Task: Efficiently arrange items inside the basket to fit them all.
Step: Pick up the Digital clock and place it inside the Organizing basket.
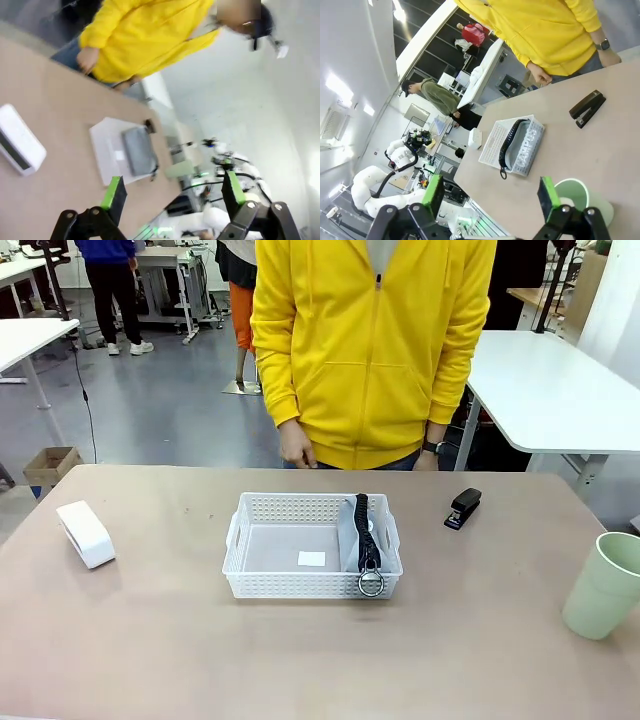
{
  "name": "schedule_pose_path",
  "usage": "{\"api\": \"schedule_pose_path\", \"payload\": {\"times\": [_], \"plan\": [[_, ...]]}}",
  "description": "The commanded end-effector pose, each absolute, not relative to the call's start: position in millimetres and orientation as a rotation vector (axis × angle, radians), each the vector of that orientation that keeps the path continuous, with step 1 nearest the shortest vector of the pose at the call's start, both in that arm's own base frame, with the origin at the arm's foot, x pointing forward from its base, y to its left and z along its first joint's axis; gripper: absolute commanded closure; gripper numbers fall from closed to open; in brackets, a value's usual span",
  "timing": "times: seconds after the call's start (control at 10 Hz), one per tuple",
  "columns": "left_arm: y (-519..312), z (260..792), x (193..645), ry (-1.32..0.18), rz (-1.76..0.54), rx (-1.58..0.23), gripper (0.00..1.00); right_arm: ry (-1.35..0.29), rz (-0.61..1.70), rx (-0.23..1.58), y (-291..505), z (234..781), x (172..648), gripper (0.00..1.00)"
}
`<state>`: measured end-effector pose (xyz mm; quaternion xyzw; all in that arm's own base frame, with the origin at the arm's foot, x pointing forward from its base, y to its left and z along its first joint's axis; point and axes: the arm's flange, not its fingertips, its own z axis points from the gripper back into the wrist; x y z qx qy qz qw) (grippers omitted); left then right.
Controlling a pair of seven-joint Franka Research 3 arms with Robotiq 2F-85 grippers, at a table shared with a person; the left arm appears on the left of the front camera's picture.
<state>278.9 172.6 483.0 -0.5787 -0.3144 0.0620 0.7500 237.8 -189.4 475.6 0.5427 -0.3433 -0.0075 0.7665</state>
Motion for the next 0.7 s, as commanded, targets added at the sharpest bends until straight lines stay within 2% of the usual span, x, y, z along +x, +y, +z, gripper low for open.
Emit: {"api": "schedule_pose_path", "payload": {"times": [0.0,0.2,0.4,0.5,0.6], "plan": [[139,519,308,-0.401,0.227,-1.009,0.00,-0.776,0.007,1.183,-191,477,241,0.00],[111,530,353,-0.209,0.293,-0.775,0.00,-0.776,0.007,1.183,-191,477,241,0.00],[90,518,397,-0.043,0.316,-0.577,0.00,-0.776,0.007,1.183,-191,477,241,0.00],[79,510,417,0.000,0.353,-0.437,0.00,-0.776,0.007,1.183,-191,477,241,0.00],[68,501,429,0.055,0.315,-0.372,0.00,-0.776,0.007,1.183,-191,477,241,0.00]]}}
